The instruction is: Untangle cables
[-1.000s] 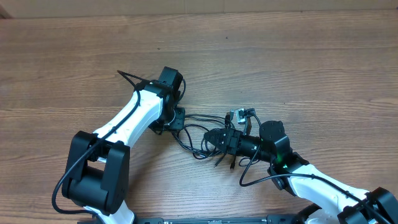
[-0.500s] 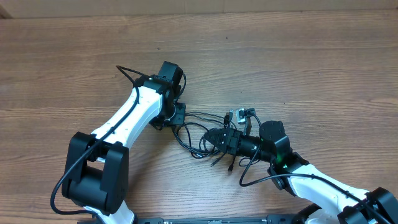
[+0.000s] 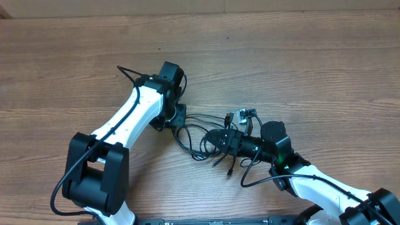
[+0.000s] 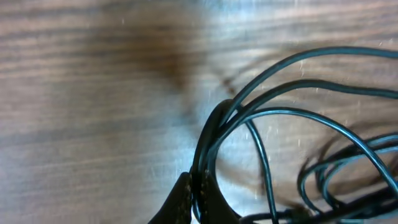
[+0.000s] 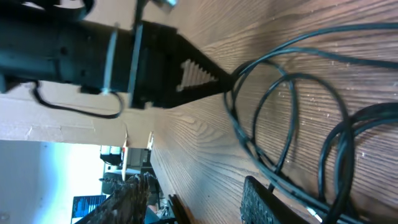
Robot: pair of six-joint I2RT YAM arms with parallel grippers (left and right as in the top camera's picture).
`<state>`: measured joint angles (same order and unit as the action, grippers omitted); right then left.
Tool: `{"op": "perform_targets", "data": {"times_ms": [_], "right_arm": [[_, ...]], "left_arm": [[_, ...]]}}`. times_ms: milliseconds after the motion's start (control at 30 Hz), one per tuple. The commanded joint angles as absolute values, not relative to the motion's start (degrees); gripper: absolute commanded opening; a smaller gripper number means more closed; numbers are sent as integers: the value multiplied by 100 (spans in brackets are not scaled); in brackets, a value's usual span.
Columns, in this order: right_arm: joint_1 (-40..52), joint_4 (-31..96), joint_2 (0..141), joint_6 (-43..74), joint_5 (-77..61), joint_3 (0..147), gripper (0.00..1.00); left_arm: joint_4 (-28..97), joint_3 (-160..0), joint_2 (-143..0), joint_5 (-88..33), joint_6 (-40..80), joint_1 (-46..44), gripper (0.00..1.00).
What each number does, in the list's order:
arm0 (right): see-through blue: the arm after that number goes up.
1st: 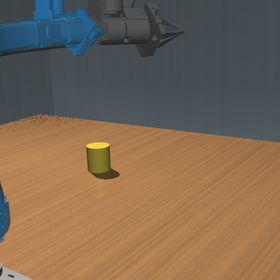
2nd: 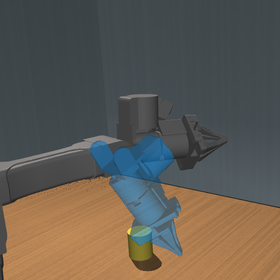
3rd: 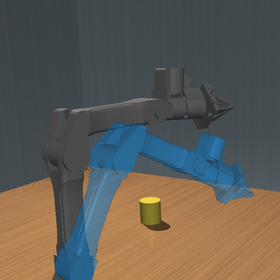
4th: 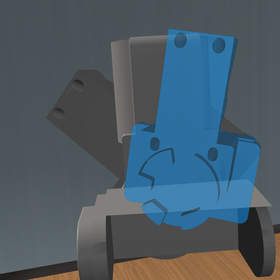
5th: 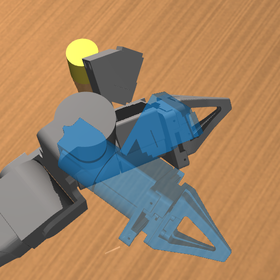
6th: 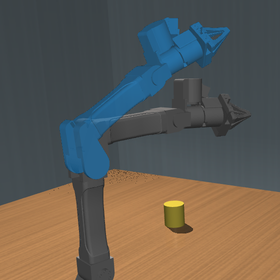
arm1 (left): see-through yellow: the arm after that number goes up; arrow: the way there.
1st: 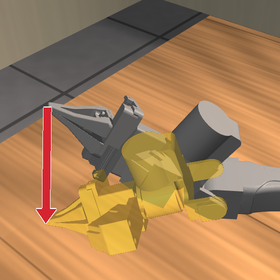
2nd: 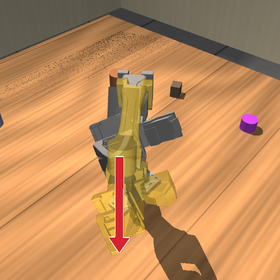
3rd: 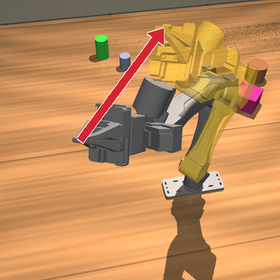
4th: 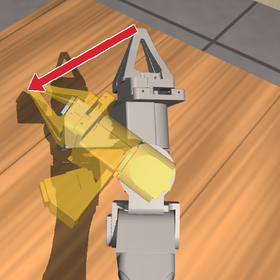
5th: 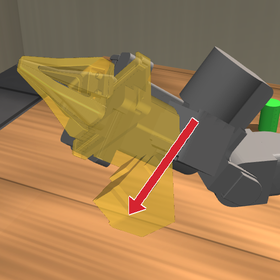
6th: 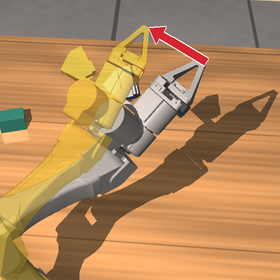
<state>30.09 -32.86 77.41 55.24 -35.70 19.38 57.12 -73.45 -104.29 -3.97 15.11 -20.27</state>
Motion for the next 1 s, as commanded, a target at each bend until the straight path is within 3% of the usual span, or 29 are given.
{"op": "perform_targets", "data": {"times_ms": [0,300,533,967], "right_arm": [[3026,-3205,7712,5481,-3535,1957,47],[3026,-3061,7712,5483,-3454,1957,47],[3026,-2980,7712,5483,-3457,1957,46],[3026,-2941,7712,5483,-3454,1957,46]], "left_arm": [[6176,-7955,-10353,-561,1474,-2058,4],[7570,-10020,-10036,-779,1417,-2056,4],[7721,-10377,-10012,-1118,1531,-2053,4],[7487,-10379,-10005,-5992,1719,-1347,4]]}}
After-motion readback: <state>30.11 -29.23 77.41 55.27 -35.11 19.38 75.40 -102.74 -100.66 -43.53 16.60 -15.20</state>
